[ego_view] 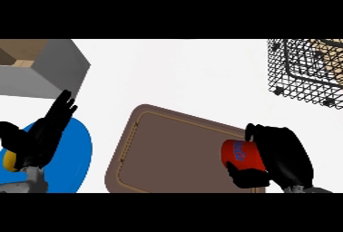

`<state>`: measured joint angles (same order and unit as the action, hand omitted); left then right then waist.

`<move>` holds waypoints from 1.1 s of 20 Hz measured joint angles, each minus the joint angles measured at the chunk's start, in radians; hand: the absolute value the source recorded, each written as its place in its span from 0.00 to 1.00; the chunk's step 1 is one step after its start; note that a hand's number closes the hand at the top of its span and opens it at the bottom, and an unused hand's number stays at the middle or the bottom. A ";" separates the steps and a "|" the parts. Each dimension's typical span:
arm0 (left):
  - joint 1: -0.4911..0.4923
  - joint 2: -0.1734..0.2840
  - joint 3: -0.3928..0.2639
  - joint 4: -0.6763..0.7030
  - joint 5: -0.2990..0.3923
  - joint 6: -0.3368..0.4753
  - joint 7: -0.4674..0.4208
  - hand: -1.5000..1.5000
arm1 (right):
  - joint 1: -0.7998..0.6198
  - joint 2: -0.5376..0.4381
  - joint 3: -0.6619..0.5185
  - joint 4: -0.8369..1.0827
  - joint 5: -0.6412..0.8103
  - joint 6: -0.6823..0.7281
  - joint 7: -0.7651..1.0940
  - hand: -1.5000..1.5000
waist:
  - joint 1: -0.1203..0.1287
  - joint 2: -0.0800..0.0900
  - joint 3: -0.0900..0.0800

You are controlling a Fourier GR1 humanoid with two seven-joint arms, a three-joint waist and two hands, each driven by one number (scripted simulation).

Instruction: Pick the can from the tray and place it in the tiered basket

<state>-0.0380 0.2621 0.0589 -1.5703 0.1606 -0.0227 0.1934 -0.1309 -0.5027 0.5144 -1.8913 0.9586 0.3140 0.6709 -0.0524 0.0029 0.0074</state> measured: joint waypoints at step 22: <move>0.030 0.004 0.019 -0.017 0.010 0.000 -0.008 0.50 | -0.070 -0.354 -0.908 0.378 -0.749 -0.101 -0.815 1.00 | -0.008 -0.002 0.006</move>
<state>-0.0084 0.2656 0.0783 -1.5873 0.1706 -0.0224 0.1854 -0.2012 -0.8568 -0.3938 -1.5133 0.2092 0.2132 -0.1440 -0.0607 0.0013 0.0130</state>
